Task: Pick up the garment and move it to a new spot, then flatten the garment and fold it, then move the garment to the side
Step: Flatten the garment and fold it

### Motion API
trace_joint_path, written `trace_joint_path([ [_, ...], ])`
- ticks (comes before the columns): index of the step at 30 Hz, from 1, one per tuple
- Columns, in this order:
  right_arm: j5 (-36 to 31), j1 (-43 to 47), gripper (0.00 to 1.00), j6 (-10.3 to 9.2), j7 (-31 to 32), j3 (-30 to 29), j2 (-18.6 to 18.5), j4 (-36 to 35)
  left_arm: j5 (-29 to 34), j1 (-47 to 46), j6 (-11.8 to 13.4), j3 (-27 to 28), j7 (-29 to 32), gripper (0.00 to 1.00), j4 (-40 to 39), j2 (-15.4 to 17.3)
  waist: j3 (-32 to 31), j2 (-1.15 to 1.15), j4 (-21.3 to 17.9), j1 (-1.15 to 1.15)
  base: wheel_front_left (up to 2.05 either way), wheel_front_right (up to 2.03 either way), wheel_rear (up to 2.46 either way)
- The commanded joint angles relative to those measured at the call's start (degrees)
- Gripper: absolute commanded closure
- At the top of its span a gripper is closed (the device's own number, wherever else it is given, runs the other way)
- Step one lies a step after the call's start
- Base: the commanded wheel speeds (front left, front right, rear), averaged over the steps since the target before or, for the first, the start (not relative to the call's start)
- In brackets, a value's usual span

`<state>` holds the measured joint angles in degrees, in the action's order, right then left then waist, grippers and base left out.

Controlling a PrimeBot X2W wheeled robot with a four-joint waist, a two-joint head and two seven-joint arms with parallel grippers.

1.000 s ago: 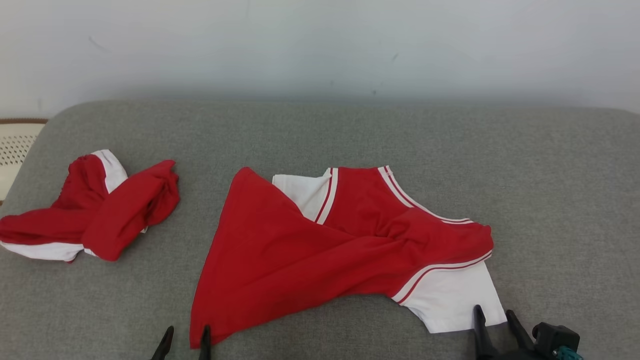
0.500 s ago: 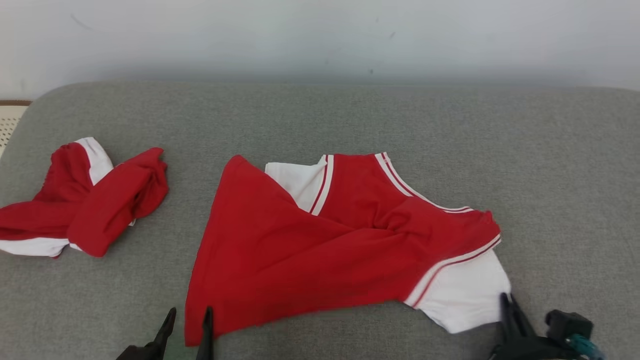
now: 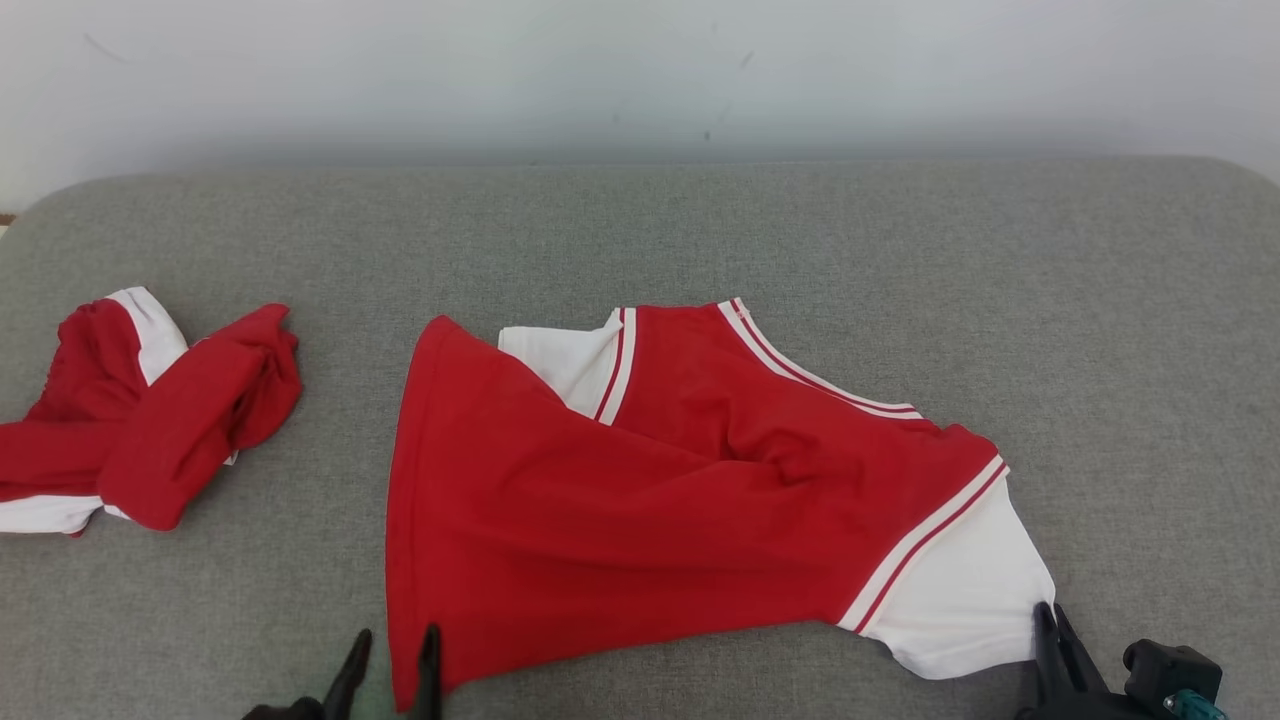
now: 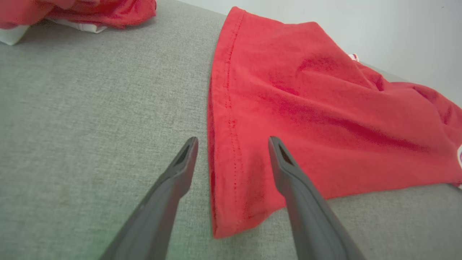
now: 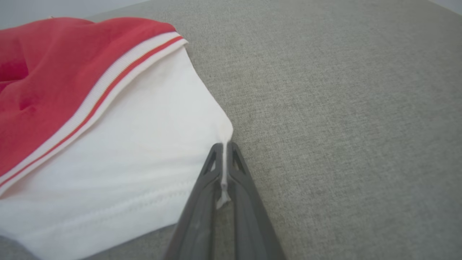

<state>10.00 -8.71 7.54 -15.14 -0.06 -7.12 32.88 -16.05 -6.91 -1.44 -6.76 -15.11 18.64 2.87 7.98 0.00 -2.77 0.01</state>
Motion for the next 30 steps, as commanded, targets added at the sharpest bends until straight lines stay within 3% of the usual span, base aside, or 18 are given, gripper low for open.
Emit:
trace_joint_path([
  [1,-0.14,0.46,1.00,-0.10,0.00,-0.16,-0.17,0.12,-1.09,1.34,-0.38,-0.32,-0.07,0.00,-0.05,0.05,-0.14,0.00,0.10,-0.01,0.00,0.00,0.00],
  [10,-0.46,0.32,1.00,-0.09,-0.01,0.46,0.26,-0.28,-1.76,3.11,-0.48,-3.45,-0.07,0.00,2.21,0.06,-1.51,0.00,0.13,-0.01,0.00,0.00,0.00],
  [20,0.14,0.55,1.00,-0.09,-0.01,1.12,0.11,-0.74,-2.13,1.80,-0.83,-2.57,-0.07,0.00,3.50,0.03,-1.94,0.00,-0.48,-0.01,0.00,0.00,0.00],
  [21,0.20,0.58,1.00,-0.09,-0.01,1.12,0.10,-0.78,-2.07,1.97,-0.92,-2.66,-0.07,0.12,3.48,0.04,-1.97,0.00,-0.47,-0.01,0.00,0.00,0.00],
  [24,0.44,0.58,1.00,-0.09,-0.01,0.92,0.13,-1.01,-1.91,2.29,-1.41,-3.05,-0.07,0.99,4.54,0.05,-1.98,0.00,-0.35,-0.01,0.00,0.00,0.00],
  [30,1.31,-0.23,1.00,-0.09,-0.01,1.06,0.36,-2.06,-2.15,1.06,-2.78,-2.66,-0.07,1.00,6.18,0.04,-2.19,0.00,0.04,-0.01,0.00,0.00,0.00],
])
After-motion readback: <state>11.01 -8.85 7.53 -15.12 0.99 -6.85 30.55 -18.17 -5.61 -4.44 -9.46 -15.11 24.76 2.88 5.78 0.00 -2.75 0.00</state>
